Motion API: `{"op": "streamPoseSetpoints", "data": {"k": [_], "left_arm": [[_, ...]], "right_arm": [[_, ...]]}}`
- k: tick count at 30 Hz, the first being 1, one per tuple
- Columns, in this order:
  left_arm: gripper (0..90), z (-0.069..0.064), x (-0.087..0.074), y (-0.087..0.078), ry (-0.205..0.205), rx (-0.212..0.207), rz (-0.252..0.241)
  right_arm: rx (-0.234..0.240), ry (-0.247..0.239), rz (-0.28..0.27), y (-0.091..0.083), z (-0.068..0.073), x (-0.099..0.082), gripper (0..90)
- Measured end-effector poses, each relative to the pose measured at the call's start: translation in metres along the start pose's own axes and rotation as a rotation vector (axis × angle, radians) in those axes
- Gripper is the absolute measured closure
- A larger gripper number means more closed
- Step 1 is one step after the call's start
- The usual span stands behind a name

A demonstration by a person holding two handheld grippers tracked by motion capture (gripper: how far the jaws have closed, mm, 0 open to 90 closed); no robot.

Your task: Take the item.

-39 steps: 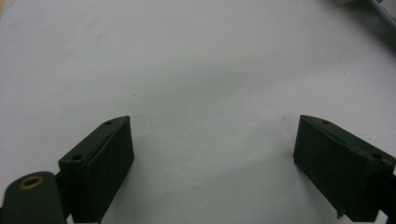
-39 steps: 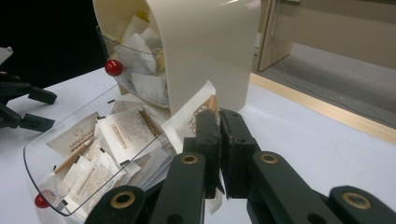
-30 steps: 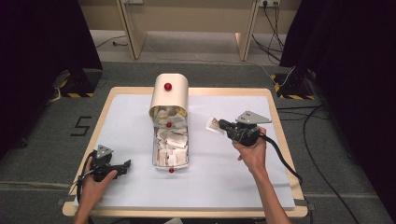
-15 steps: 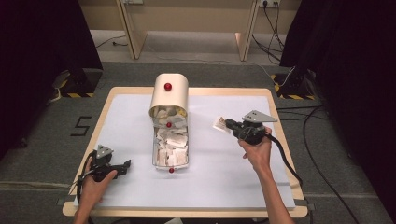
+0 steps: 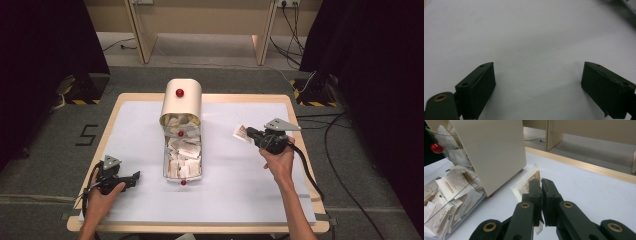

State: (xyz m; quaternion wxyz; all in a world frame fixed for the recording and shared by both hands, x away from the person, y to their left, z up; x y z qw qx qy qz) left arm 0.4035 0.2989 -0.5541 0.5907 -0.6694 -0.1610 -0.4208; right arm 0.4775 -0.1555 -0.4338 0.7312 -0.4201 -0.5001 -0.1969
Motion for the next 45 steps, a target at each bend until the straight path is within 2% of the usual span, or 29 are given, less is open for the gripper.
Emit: {"op": "streamPoseSetpoints", "data": {"k": [6,15,28,33,38,45], "left_arm": [[11.3,0.0,0.0,0.0,0.0,0.0,0.0],[11.3,0.0,0.0,0.0,0.0,0.0,0.0],[11.3,0.0,0.0,0.0,0.0,0.0,0.0],[11.3,0.0,0.0,0.0,0.0,0.0,0.0],[11.3,0.0,0.0,0.0,0.0,0.0,0.0],[11.3,0.0,0.0,0.0,0.0,0.0,0.0]], "right_arm": [[-0.012,0.011,0.005,0.002,-0.006,-0.004,86.7],[-0.05,0.048,0.018,0.002,-0.025,-0.013,86.7],[-0.087,0.069,0.05,0.007,-0.042,-0.027,86.6],[-0.095,0.081,0.071,0.01,-0.044,-0.033,86.4],[-0.104,0.066,0.079,0.012,-0.044,-0.034,86.4],[-0.112,0.049,0.118,0.02,-0.042,-0.042,86.3]]}}
Point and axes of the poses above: each handheld gripper's, and its own axes: y roughly forward along the jaws, x roughly out of its top, z roughly to its left, the point moved 6 cm from there along y, roughly forward along the jaws, and after that the axes turned 6 degrees about y, right-handed, at the moved point
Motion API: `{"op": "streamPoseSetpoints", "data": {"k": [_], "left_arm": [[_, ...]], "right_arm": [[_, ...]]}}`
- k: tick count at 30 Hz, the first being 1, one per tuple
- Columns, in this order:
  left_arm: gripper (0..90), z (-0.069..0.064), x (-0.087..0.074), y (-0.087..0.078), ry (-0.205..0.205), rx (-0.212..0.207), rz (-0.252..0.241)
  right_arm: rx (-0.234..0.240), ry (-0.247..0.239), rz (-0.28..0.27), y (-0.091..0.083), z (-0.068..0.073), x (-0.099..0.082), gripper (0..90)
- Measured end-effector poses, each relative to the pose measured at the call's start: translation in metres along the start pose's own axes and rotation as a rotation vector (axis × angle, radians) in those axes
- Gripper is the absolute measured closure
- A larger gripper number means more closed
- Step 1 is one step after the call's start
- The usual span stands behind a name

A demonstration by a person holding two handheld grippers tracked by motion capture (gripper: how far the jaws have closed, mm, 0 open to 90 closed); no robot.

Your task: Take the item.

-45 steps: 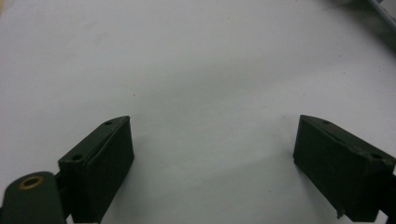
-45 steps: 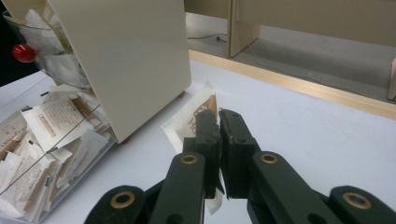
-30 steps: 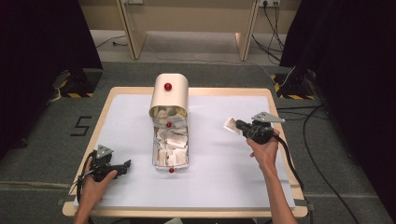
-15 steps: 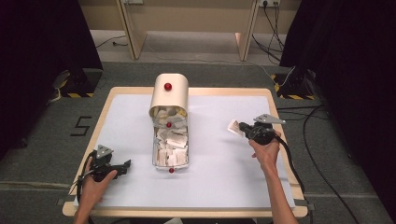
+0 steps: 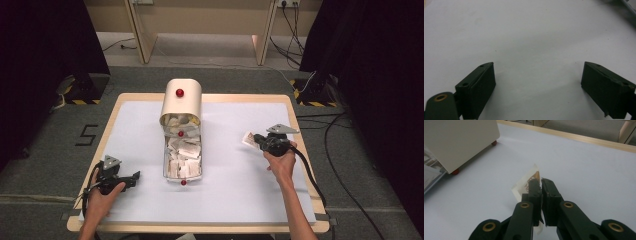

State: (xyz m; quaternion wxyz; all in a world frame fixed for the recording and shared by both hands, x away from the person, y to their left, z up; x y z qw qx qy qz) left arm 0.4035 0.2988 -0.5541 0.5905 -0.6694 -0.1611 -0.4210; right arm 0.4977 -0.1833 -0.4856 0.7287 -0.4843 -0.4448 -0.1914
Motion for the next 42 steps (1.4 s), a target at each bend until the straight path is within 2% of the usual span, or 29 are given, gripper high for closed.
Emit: {"op": "streamPoseSetpoints", "data": {"k": [4,12,23,33,42], "left_arm": [[11.3,0.0,0.0,0.0,0.0,0.0,0.0],[11.3,0.0,0.0,0.0,0.0,0.0,0.0],[11.3,0.0,0.0,0.0,0.0,0.0,0.0],[11.3,0.0,0.0,0.0,0.0,0.0,0.0],[11.3,0.0,0.0,0.0,0.0,-0.001,0.0]], "right_arm": [[-0.005,-0.008,0.003,0.001,-0.002,-0.002,86.3],[-0.005,0.016,0.038,0.008,-0.008,-0.011,86.0],[-0.007,0.008,0.049,0.01,-0.007,-0.014,86.0],[-0.021,0.022,0.066,0.014,-0.014,-0.021,85.5],[-0.033,0.028,0.084,0.017,-0.019,-0.025,80.8]]}}
Point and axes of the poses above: each handheld gripper's, and its own axes: y roughly forward along the jaws, x roughly out of its top, z roughly to its left, the point moved 6 cm from there along y, roughly forward along the jaws, and after that the axes turned 6 degrees about y, right-handed, at the moved point
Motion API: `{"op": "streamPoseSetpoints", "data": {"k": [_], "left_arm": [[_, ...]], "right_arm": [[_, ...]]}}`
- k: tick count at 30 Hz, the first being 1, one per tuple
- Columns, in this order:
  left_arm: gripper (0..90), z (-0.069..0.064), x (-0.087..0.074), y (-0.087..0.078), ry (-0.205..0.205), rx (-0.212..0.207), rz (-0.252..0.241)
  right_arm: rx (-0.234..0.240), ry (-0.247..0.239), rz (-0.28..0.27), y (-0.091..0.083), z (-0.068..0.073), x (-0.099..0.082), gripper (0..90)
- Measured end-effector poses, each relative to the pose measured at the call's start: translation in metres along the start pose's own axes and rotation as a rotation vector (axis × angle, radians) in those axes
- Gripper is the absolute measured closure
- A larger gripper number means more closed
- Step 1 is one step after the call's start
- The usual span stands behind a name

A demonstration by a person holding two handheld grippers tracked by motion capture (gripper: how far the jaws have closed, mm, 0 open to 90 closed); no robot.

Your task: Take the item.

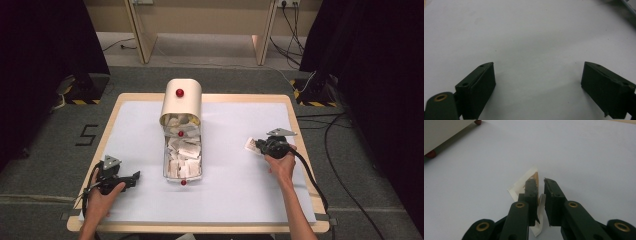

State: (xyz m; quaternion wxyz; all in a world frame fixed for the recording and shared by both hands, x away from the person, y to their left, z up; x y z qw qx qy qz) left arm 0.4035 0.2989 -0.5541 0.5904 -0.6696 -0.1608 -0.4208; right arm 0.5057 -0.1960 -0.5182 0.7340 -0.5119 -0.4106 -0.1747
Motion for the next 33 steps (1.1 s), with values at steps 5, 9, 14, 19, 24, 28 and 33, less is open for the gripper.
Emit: {"op": "streamPoseSetpoints", "data": {"k": [5,9,14,19,24,28,33], "left_arm": [[11.3,0.0,0.0,0.0,0.0,0.001,0.0],[11.3,0.0,0.0,0.0,0.0,0.0,0.001],[11.3,0.0,0.0,0.0,0.0,0.0,0.0],[11.3,0.0,0.0,0.0,0.0,-0.001,0.001],[11.3,0.0,0.0,0.0,0.001,0.0,0.001],[11.3,0.0,0.0,0.0,0.0,-0.001,0.0],[11.3,0.0,0.0,0.0,0.001,-0.001,0.001]], "right_arm": [[0.006,0.014,-0.006,-0.001,0.001,0.001,76.9],[0.009,0.018,-0.015,-0.003,0.001,0.003,73.4],[0.01,0.045,-0.032,-0.006,-0.001,0.006,64.3],[0.008,0.07,-0.053,-0.01,-0.001,0.012,53.9],[0.0,0.084,-0.064,-0.013,0.0,0.016,44.4],[0.005,0.094,-0.051,-0.014,0.002,0.018,36.5],[-0.013,0.109,-0.054,-0.014,0.002,0.019,28.7]]}}
Point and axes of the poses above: each handheld gripper's, and its own axes: y roughly forward along the jaws, x roughly out of its top, z roughly to its left, the point moved 6 cm from there along y, roughly forward along the jaws, and after that the axes turned 6 degrees about y, right-handed, at the moved point
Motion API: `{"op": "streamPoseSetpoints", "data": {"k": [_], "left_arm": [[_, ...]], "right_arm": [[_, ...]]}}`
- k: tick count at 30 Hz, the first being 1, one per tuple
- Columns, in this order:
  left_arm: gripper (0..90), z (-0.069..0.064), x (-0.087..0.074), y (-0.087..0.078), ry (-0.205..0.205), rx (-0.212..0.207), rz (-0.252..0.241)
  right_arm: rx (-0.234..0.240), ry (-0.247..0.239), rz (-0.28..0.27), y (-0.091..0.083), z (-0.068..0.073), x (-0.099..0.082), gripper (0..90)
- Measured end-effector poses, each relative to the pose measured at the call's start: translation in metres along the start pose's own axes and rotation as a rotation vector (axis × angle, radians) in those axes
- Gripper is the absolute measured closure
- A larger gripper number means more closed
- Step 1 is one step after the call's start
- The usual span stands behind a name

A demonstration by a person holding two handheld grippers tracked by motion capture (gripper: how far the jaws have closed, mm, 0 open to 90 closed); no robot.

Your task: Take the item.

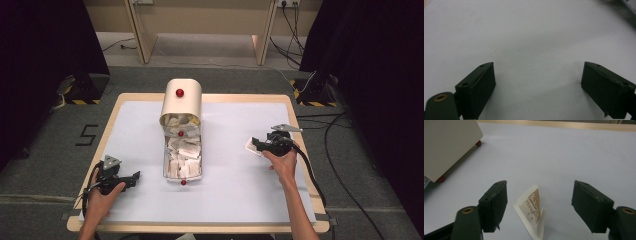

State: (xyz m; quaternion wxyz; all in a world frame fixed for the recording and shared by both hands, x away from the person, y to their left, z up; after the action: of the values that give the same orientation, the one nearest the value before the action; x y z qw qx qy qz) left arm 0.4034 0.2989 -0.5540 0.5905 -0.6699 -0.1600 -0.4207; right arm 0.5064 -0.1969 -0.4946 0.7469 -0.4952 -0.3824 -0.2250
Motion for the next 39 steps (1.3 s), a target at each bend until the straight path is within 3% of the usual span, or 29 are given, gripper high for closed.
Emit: {"op": "streamPoseSetpoints", "data": {"k": [6,10,21,39], "left_arm": [[11.3,0.0,0.0,0.0,0.0,0.001,0.0],[11.3,0.0,0.0,0.0,0.0,0.001,0.0],[11.3,0.0,0.0,0.0,0.0,0.001,0.0],[11.3,0.0,0.0,0.0,0.0,0.0,-0.001]], "right_arm": [[0.004,0.022,-0.006,-0.003,0.002,0.0,21.0],[0.004,0.008,-0.006,-0.006,0.005,0.0,17.5],[0.024,-0.041,-0.006,-0.022,0.015,-0.006,17.1],[0.07,-0.025,-0.011,-0.033,0.029,-0.009,19.1]]}}
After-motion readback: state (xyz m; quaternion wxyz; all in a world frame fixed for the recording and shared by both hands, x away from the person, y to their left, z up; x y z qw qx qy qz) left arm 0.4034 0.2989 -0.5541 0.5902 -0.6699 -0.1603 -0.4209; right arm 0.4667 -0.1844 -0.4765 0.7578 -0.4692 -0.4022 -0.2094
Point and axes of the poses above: each handheld gripper's, and its own axes: y roughly forward along the jaws, x roughly out of its top, z roughly to its left, the point moved 6 cm from there along y, roughly forward along the jaws, and after that the axes turned 6 degrees about y, right-handed, at the moved point
